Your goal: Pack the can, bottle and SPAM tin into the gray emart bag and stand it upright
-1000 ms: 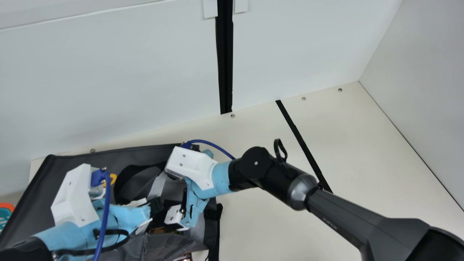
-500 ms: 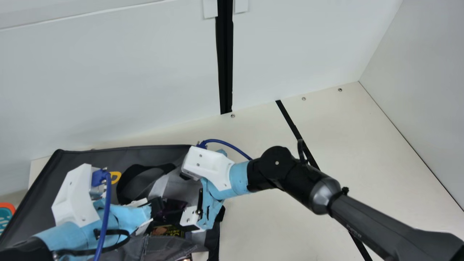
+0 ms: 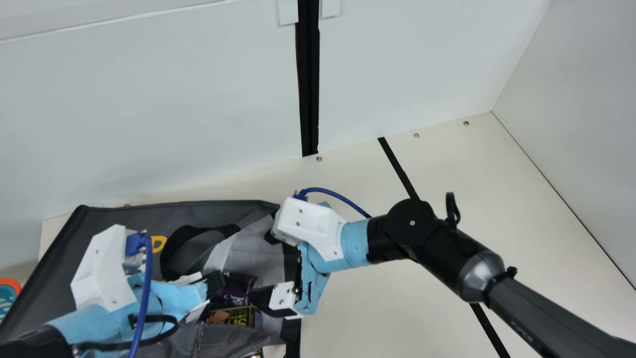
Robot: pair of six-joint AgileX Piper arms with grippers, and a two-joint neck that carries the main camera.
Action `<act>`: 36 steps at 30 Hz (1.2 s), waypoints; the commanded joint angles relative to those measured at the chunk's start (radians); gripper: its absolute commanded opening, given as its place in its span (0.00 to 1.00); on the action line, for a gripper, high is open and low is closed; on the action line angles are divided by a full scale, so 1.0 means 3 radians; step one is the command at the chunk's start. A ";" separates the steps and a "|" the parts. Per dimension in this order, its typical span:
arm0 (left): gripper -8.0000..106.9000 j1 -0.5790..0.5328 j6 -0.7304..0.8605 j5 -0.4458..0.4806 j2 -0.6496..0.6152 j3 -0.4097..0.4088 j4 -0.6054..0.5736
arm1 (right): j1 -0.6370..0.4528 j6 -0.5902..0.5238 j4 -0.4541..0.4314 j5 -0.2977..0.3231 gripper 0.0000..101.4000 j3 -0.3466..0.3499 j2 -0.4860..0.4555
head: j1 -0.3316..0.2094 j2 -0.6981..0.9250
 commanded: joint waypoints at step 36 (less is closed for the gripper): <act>0.00 0.0000 0.0000 0.0000 0.0000 0.0000 0.0000 | -0.1217 0.0334 -0.0378 0.0273 0.94 0.0464 -0.1039 | -0.0076 -0.0003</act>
